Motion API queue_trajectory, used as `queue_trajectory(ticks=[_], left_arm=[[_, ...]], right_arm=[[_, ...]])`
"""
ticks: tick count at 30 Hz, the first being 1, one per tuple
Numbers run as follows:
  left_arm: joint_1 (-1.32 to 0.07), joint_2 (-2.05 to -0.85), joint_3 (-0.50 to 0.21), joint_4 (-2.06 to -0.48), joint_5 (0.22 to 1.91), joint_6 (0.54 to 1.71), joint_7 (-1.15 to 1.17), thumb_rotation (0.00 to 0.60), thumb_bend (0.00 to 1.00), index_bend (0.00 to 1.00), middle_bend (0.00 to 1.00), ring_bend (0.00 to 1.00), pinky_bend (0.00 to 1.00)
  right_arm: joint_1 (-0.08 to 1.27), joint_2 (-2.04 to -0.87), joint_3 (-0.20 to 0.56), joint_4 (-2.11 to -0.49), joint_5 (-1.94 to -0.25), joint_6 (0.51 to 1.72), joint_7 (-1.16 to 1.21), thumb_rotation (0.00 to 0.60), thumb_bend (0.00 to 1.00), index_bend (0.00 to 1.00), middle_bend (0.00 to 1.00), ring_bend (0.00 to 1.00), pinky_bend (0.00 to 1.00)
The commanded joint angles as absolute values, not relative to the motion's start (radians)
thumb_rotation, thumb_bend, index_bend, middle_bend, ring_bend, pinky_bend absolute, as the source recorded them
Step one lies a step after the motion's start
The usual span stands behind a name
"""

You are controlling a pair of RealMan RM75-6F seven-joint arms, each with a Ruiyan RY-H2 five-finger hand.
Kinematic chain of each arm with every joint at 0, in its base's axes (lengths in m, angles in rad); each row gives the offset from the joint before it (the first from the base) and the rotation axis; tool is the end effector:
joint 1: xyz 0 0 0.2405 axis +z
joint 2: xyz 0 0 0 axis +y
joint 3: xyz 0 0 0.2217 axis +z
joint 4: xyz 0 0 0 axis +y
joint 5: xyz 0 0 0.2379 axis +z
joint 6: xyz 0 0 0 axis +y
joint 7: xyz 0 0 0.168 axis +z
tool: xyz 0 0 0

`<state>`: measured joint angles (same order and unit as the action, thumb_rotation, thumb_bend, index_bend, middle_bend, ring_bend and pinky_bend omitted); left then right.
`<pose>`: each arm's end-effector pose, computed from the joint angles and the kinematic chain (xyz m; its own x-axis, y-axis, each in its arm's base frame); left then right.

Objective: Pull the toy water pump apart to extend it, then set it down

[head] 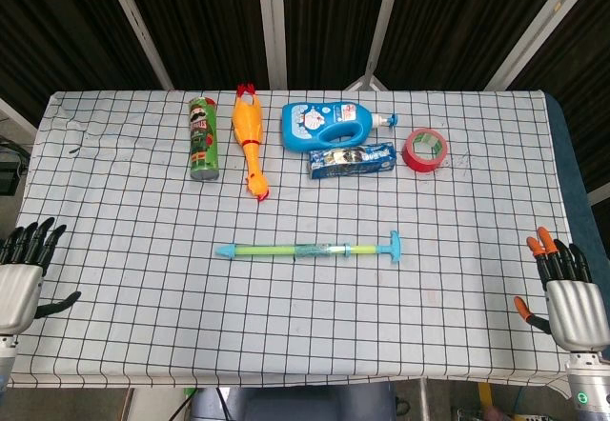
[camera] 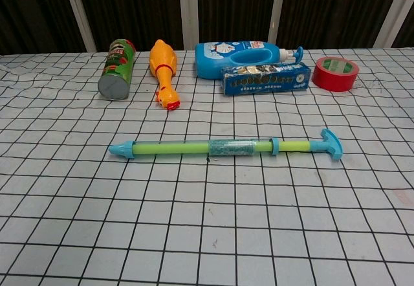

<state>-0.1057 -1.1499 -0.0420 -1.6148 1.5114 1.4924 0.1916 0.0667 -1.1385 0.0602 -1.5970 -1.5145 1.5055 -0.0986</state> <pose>-0.2806 0.2084 0.1079 0.5358 -0.0100 0.8443 0.8435 -0.0397 -0.5357 -0.2911 -0.2019 0.1180 0.4798 0.0217 0.8771 -0.8772 -0.0046 0.4800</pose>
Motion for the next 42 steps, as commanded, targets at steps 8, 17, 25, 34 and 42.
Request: queue_trajectory(ticks=[8,17,25,34,42], left_arm=[[-0.098,-1.144,-0.042,-1.614,1.510,1.504,0.177,0.600,0.01,0.00,0.00,0.00,0.00],[-0.099,-1.148,-0.042,-1.606,1.519,1.509,0.170,0.600,0.02,0.00,0.00,0.00,0.00],[-0.103,-1.142,-0.040,-1.615,1.517,1.497,0.169,0.600,0.01,0.00,0.00,0.00,0.00],[-0.105,-1.134,-0.042,-1.621,1.510,1.490,0.147,0.600,0.01,0.00,0.00,0.00,0.00],[-0.108,-1.131,-0.042,-1.623,1.506,1.480,0.133,0.600,0.01,0.00,0.00,0.00,0.00]], right_arm=[[0.112,-1.162,0.075,-1.622,-1.556,1.484,-0.120,0.600,0.31,0.16,0.00,0.00,0.00],[0.227,-1.223,0.165,-1.689,-1.483,1.372,-0.225,0.600,0.31,0.38,0.10,0.00,0.00],[0.326,-1.313,0.201,-1.725,-1.385,1.251,-0.379,0.600,0.31,0.38,0.12,0.00,0.00],[0.411,-1.476,0.197,-1.674,-1.263,1.161,-0.539,0.600,0.31,0.38,0.12,0.00,0.00],[0.452,-1.570,0.196,-1.620,-1.198,1.137,-0.603,0.600,0.31,0.38,0.12,0.00,0.00]])
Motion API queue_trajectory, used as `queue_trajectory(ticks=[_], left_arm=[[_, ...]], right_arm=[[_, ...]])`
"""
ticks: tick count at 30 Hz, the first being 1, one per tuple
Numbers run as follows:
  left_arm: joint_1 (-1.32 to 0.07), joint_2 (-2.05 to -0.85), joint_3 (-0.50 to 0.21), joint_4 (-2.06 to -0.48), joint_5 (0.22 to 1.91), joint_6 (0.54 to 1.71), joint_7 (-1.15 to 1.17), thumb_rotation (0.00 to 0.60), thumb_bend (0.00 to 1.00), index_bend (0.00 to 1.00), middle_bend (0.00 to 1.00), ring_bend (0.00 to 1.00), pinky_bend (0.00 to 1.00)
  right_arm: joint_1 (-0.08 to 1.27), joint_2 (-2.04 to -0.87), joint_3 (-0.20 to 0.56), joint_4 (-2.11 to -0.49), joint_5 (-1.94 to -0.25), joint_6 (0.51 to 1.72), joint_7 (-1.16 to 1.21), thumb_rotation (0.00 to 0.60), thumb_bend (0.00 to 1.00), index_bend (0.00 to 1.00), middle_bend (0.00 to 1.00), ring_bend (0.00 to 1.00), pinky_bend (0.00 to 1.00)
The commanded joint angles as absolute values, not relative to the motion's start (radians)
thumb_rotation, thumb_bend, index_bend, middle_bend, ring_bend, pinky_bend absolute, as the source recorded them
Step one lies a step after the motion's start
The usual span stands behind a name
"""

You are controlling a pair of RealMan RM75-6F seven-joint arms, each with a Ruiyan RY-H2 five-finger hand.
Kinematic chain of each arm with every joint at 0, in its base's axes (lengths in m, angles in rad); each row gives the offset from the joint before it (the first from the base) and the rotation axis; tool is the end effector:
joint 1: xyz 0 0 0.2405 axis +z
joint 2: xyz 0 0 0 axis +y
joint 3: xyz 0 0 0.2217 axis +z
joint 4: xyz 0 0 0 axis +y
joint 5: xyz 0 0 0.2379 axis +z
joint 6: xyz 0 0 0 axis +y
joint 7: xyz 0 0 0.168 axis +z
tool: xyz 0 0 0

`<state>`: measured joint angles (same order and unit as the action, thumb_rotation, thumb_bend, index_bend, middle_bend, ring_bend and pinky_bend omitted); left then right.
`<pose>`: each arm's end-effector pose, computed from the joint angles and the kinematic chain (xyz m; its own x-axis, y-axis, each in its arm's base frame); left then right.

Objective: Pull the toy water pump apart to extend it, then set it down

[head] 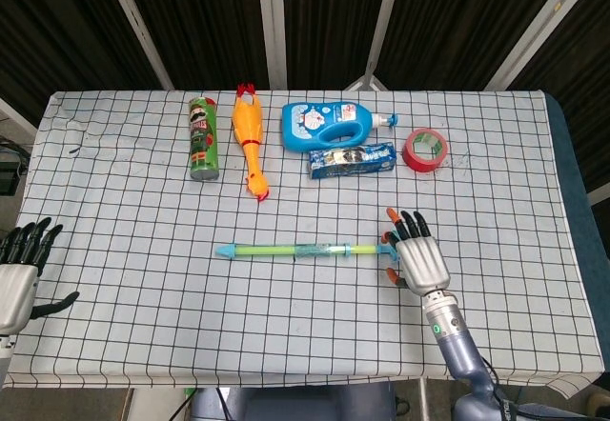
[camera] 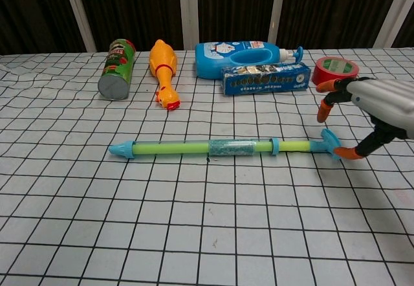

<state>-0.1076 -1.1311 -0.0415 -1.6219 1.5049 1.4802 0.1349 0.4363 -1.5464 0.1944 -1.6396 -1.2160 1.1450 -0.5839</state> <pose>-0.2829 0.2089 0.1113 0.4973 0.0037 0.8676 0.8671 -0.0368 -0.4968 -0.1511 -0.2919 -0.0299 0.4802 -0.1659 0.8613 -0.8684 -0.2282 0.4403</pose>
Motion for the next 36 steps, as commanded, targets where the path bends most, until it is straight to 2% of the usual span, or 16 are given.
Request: queue_trajectory(ticks=[1,11,23,36], left_arm=[[-0.108,-1.130,-0.042,-1.623,1.506,1.481,0.131,0.600,0.01,0.00,0.00,0.00,0.00],[-0.109,-1.130,-0.044,-1.621,1.506,1.481,0.116,0.600,0.01,0.00,0.00,0.00,0.00],[-0.111,-1.132,-0.042,-1.621,1.507,1.480,0.114,0.600,0.01,0.00,0.00,0.00,0.00],[-0.113,-1.133,-0.043,-1.621,1.506,1.477,0.108,0.600,0.01,0.00,0.00,0.00,0.00]], right_arm=[[0.456,-1.578,0.198,-1.614,-1.190,1.136,-0.607,0.600,0.31,0.38,0.12,0.00,0.00],[0.495,-1.632,0.208,-1.566,-1.137,1.113,-0.630,0.600,0.30,0.38,0.12,0.00,0.00],[0.529,-1.668,0.221,-1.501,-1.069,1.088,-0.630,0.600,0.34,0.43,0.13,0.00,0.00],[0.555,-1.687,0.225,-1.446,-1.020,1.072,-0.625,0.600,0.41,0.45,0.14,0.00,0.00]])
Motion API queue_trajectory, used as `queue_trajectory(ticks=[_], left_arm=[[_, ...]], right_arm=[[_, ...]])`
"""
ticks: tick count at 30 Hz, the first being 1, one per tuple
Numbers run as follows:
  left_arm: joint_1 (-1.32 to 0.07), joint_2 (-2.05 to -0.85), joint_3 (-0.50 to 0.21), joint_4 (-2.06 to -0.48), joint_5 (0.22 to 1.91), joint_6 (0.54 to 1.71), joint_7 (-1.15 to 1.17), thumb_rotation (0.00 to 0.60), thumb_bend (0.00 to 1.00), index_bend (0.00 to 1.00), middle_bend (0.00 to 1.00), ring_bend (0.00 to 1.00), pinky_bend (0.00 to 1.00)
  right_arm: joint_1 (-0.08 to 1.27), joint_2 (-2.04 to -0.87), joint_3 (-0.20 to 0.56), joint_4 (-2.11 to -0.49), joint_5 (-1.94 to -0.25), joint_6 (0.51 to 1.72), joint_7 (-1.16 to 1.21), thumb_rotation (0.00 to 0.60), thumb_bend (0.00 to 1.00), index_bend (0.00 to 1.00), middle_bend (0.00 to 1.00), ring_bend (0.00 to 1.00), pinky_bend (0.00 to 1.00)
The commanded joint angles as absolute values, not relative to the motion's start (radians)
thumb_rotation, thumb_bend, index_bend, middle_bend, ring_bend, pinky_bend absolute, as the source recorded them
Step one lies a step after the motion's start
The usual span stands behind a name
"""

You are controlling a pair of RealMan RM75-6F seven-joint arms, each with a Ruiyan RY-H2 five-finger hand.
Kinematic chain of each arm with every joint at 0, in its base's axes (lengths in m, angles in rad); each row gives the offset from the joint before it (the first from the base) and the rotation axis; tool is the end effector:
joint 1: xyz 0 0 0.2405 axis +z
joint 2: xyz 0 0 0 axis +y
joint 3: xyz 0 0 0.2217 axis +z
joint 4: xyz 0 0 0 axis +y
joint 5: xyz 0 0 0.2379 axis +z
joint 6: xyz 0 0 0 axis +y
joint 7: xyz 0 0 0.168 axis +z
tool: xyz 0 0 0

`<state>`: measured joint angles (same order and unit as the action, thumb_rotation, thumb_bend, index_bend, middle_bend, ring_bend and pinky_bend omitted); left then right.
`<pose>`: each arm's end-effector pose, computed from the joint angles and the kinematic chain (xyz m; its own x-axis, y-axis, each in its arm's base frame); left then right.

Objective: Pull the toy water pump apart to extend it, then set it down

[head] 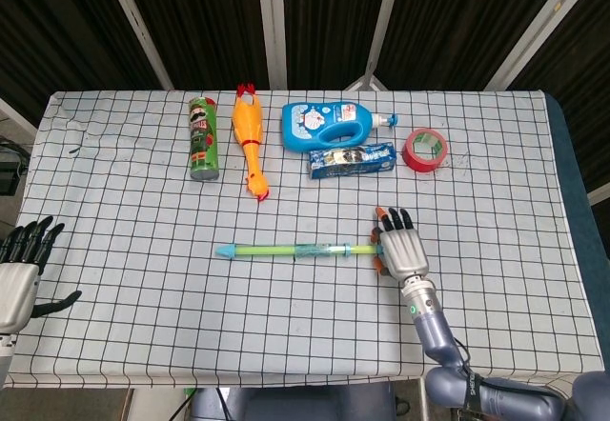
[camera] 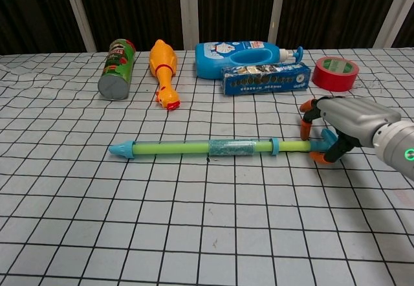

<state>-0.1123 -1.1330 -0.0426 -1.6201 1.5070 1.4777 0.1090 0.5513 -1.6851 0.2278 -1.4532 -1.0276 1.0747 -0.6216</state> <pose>-0.2818 0.2105 0.1105 0.4747 0.0036 0.8801 0.8794 -0.0431 -0.4742 -0.1563 -0.3221 -0.0662 0.4869 -0.2447 0.8385 -0.8730 -0.1667 0.4583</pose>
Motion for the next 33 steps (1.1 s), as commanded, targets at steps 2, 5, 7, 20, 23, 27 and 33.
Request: queue_trajectory(ticks=[2,5,7,20,23,27,33], left_arm=[[-0.113,-1.133,-0.043,-1.620,1.505,1.476,0.108,0.600,0.01,0.00,0.00,0.00,0.00],[-0.113,-1.133,-0.043,-1.621,1.505,1.475,0.106,0.600,0.01,0.00,0.00,0.00,0.00],[-0.113,-1.133,-0.043,-1.621,1.505,1.476,0.106,0.600,0.01,0.00,0.00,0.00,0.00],[-0.113,-1.134,-0.042,-1.620,1.510,1.480,0.102,0.600,0.01,0.00,0.00,0.00,0.00],[-0.113,-1.134,-0.042,-1.620,1.512,1.482,0.100,0.600,0.02,0.00,0.00,0.00,0.00],[-0.112,-1.135,-0.041,-1.619,1.514,1.484,0.102,0.600,0.01,0.00,0.00,0.00,0.00],[-0.112,-1.138,-0.040,-1.620,1.514,1.484,0.110,0.600,0.02,0.00,0.00,0.00,0.00]], right_arm=[[0.556,-1.689,0.225,-1.442,-1.014,1.072,-0.626,0.600,0.42,0.46,0.14,0.00,0.00],[0.558,-1.690,0.225,-1.437,-1.007,1.072,-0.624,0.600,0.43,0.49,0.15,0.00,0.00],[0.561,-1.689,0.222,-1.435,-1.005,1.073,-0.626,0.600,0.43,0.51,0.16,0.00,0.00],[0.560,-1.678,0.208,-1.456,-1.018,1.098,-0.608,0.600,0.51,0.67,0.24,0.00,0.00],[0.558,-1.666,0.209,-1.469,-1.028,1.109,-0.600,0.600,0.53,0.69,0.24,0.00,0.00],[0.555,-1.637,0.214,-1.500,-1.042,1.126,-0.592,0.600,0.54,0.70,0.24,0.00,0.00],[0.550,-1.575,0.229,-1.577,-1.057,1.152,-0.585,0.600,0.54,0.71,0.24,0.00,0.00]])
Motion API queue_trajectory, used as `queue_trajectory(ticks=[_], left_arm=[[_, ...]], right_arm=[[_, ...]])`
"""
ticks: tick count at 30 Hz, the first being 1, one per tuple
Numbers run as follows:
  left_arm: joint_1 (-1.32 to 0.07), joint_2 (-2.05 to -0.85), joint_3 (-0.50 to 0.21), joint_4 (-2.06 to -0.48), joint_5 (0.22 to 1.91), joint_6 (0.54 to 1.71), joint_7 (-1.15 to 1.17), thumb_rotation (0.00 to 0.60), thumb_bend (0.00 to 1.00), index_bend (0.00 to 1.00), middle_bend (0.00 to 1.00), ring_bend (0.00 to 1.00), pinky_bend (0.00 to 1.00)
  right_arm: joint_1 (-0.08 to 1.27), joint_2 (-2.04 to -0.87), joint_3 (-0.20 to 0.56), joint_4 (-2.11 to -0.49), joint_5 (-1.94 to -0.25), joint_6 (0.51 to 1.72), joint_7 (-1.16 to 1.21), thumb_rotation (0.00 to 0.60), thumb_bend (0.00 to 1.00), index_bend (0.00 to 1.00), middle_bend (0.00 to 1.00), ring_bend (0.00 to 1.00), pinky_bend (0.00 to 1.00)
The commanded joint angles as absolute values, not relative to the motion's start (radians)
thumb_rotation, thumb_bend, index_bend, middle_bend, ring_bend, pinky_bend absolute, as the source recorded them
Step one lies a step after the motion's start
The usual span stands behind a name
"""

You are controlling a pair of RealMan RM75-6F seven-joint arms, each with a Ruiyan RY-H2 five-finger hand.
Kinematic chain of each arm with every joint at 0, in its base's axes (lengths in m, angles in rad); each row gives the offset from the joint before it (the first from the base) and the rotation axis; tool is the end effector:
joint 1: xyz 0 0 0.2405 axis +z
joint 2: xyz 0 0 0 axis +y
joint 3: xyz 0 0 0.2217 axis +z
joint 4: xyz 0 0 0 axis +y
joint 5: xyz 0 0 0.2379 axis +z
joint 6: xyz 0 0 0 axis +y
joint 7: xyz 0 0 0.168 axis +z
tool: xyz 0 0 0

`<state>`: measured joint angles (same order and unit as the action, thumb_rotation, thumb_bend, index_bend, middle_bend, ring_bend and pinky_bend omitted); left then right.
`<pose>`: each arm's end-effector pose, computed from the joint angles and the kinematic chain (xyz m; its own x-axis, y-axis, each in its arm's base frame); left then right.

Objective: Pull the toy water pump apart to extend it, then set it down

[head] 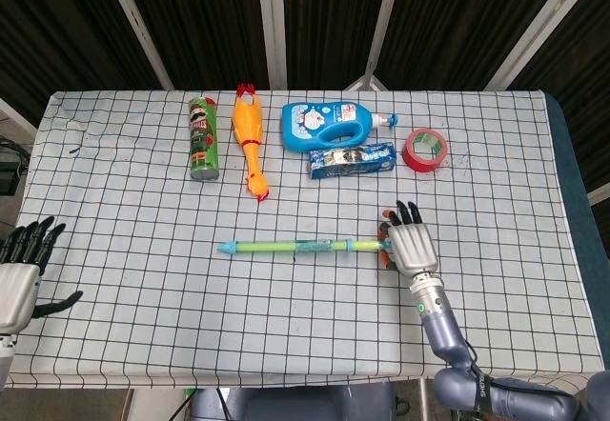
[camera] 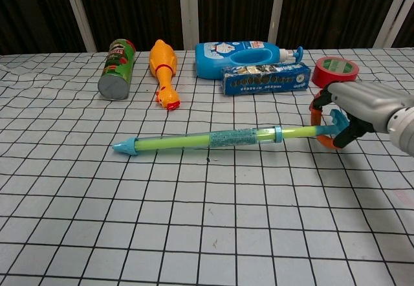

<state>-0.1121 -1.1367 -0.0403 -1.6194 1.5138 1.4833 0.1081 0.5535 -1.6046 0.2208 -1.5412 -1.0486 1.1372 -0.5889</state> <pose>-0.2803 0.2098 0.1096 0.4718 0.0000 0.8817 0.8806 -0.0493 -0.4712 -0.1501 -0.3231 -0.0394 0.4671 -0.1846 0.8647 -0.8821 -0.1652 0.4412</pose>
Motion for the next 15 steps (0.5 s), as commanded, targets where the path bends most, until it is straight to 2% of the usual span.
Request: queue_trajectory(ticks=[1,8,15], left_arm=[[-0.112,-1.139,-0.040,-1.621,1.513,1.483,0.112,0.600,0.02,0.00,0.00,0.00,0.00],[-0.118,-1.142,-0.050,-1.648,1.488,1.471,0.132,0.600,0.04,0.00,0.00,0.00,0.00],[-0.151,-1.133,-0.085,-1.737,1.445,1.429,0.156,0.600,0.09,0.07,0.00,0.00,0.00]], right_arm=[[0.549,-1.564,0.231,-1.590,-1.059,1.155,-0.585,0.600,0.55,0.71,0.24,0.00,0.00],[0.549,-1.491,0.257,-1.680,-1.064,1.179,-0.589,0.600,0.56,0.72,0.25,0.00,0.00],[0.553,-1.425,0.278,-1.755,-1.047,1.183,-0.591,0.600,0.56,0.74,0.25,0.00,0.00]])
